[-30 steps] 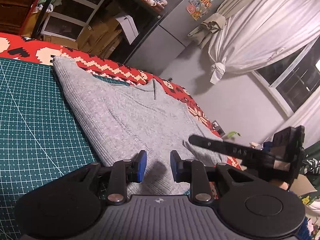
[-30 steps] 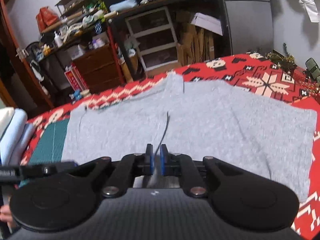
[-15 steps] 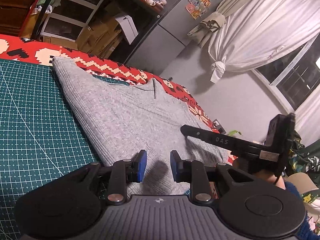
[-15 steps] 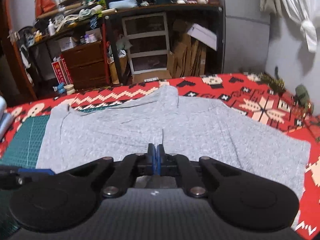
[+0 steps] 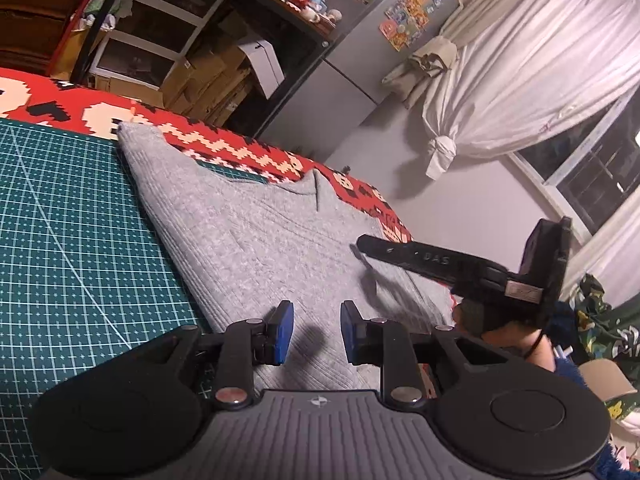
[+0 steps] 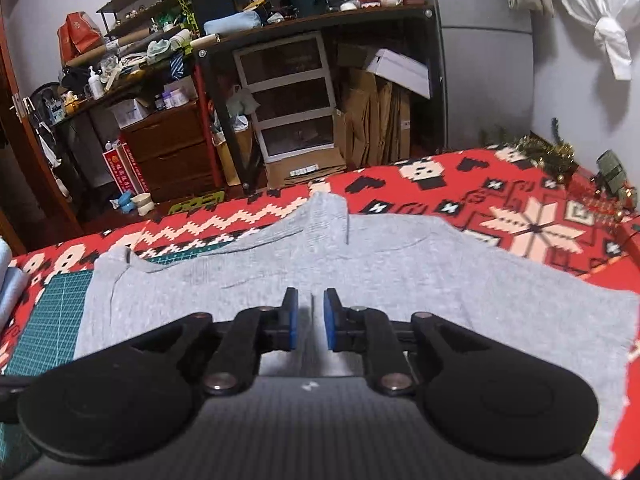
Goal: Fold clothes
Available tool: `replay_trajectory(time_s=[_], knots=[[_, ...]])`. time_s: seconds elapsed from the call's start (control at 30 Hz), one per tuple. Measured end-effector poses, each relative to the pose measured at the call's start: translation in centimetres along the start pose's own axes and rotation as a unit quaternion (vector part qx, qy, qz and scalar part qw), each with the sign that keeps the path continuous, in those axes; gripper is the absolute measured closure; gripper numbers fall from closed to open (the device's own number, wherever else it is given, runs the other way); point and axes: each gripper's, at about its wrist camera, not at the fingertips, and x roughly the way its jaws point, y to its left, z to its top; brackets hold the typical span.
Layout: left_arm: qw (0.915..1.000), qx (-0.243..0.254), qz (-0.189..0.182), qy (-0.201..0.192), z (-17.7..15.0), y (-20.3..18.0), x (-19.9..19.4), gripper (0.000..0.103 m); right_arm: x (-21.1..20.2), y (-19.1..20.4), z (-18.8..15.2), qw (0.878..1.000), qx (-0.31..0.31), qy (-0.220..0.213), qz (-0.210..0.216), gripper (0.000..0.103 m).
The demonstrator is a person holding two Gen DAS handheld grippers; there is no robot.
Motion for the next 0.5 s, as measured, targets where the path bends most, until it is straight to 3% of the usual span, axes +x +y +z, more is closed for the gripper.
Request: replay_trajectory(time_s=[0.03, 0.1, 0.2, 0.27, 0.37, 0.5], knots=[[1.0, -0.002, 0.001, -0.001, 0.0, 0.1, 0.0, 0.079, 0.4, 0.0, 0.0, 1.0, 0.002, 0.002, 0.003, 0.088], [1.0, -0.005, 0.002, -0.002, 0.1, 0.2, 0.0, 0.079, 1.3, 0.2, -0.1, 1.0, -0.008, 0.004, -0.008, 0.102], [0.9998, -0.016, 0.006, -0.011, 0.2, 0.6, -0.2, 0.079, 1.5, 0.1, -0.2, 0.999, -0.013, -0.004, -0.041, 0.103], [0.9992, -0.032, 0.009, -0.022, 0.3, 1.0, -0.5, 0.086, 1.3, -0.4, 0.0, 0.999, -0.003, -0.014, -0.051, 0.102], [0.9955, -0.071, 0.02, -0.06, 0.9, 1.6, -2.3, 0.087, 0.1, -0.7, 0.4, 0.999, 0.019, -0.031, -0.029, 0.101], [0.9896, -0.088, 0.046, -0.104, 2.6, 0.9, -5.7, 0.087, -1.8, 1.2, 1.4, 0.999, -0.001, -0.037, 0.022, 0.099]])
